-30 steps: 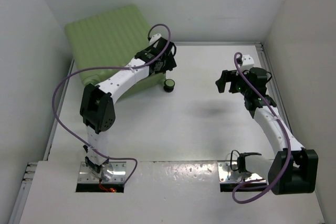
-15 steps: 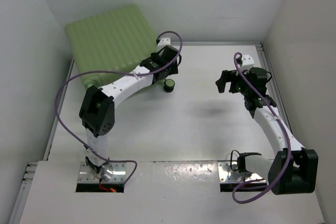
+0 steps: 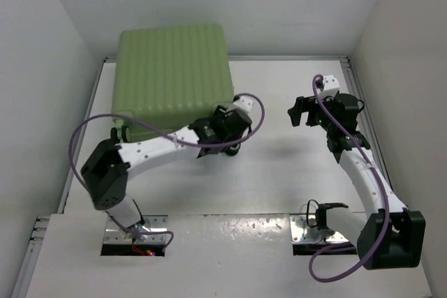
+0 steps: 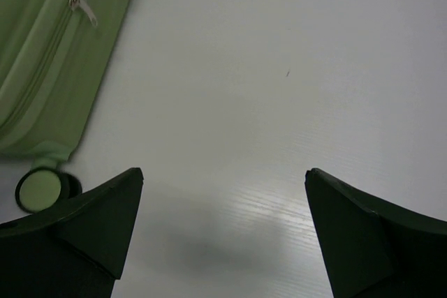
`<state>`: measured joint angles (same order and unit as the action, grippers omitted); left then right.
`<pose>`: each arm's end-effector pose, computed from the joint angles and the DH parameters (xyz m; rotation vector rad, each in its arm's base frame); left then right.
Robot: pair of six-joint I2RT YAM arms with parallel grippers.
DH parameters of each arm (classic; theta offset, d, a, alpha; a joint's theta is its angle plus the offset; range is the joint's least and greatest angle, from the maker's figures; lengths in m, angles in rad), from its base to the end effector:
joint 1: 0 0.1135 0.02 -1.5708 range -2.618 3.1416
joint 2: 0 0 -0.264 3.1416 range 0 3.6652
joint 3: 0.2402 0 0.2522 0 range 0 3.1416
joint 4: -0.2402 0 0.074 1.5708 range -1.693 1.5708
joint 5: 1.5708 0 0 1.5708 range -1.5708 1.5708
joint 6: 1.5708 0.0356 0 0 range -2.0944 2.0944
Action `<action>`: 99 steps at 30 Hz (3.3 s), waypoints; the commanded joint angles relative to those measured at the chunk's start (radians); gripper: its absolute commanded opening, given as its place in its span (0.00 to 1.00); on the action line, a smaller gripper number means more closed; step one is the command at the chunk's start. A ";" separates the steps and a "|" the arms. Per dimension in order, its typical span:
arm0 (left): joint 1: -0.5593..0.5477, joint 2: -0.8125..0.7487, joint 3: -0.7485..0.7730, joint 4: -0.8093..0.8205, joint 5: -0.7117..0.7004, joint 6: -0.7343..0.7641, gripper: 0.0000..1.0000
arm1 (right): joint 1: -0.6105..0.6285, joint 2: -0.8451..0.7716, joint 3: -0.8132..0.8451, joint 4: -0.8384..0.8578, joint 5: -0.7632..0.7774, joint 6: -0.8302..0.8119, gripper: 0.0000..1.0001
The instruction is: Pack the luggage
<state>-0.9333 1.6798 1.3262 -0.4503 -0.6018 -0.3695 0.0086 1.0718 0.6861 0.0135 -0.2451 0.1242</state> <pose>0.2370 -0.2861 0.2730 0.3458 2.1790 0.0048 0.2442 0.0107 0.2693 -0.0508 1.9445 0.3261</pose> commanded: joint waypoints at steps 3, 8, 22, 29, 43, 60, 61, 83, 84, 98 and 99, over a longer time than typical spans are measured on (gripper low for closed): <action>-0.260 -0.277 -0.195 0.061 0.272 0.306 0.00 | -0.007 -0.045 -0.016 0.026 -0.042 -0.023 0.99; -0.240 -0.553 -0.440 0.005 0.320 0.508 0.00 | -0.002 -0.052 -0.008 0.020 -0.074 -0.044 0.99; 0.131 -0.956 -0.616 -0.165 0.415 0.975 0.00 | -0.033 -0.012 0.000 0.161 -0.116 -0.034 0.99; 0.208 -1.097 -0.563 -0.235 0.511 0.967 0.23 | -0.067 0.213 0.176 0.289 -0.062 0.158 0.99; 0.208 -1.036 -0.194 -0.134 0.118 0.414 0.99 | 0.017 0.872 0.838 0.378 -0.036 0.203 0.99; 0.566 -0.735 -0.021 -0.637 -0.092 -0.136 0.99 | 0.162 1.300 1.130 0.379 -0.148 0.015 0.99; 0.591 -0.676 0.008 -0.683 -0.052 -0.160 0.99 | 0.165 1.303 1.130 0.381 -0.149 0.012 0.99; 1.120 -0.240 -0.105 -0.130 0.821 -0.129 1.00 | 0.192 1.091 0.697 0.470 -0.597 0.098 0.84; 1.120 -0.217 -0.105 -0.108 0.894 -0.120 1.00 | 0.195 1.067 0.675 0.482 -0.621 0.104 0.83; 0.976 0.015 0.005 0.202 1.080 -0.103 0.99 | 0.143 0.778 0.305 0.442 -0.600 0.175 0.79; 0.966 0.029 0.019 0.215 1.091 -0.103 0.97 | 0.124 0.771 0.314 0.424 -0.583 0.178 0.79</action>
<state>0.1875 1.6871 1.2751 -0.4156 0.1978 -0.3965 0.0681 1.9072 1.0004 0.4961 -0.6254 0.2211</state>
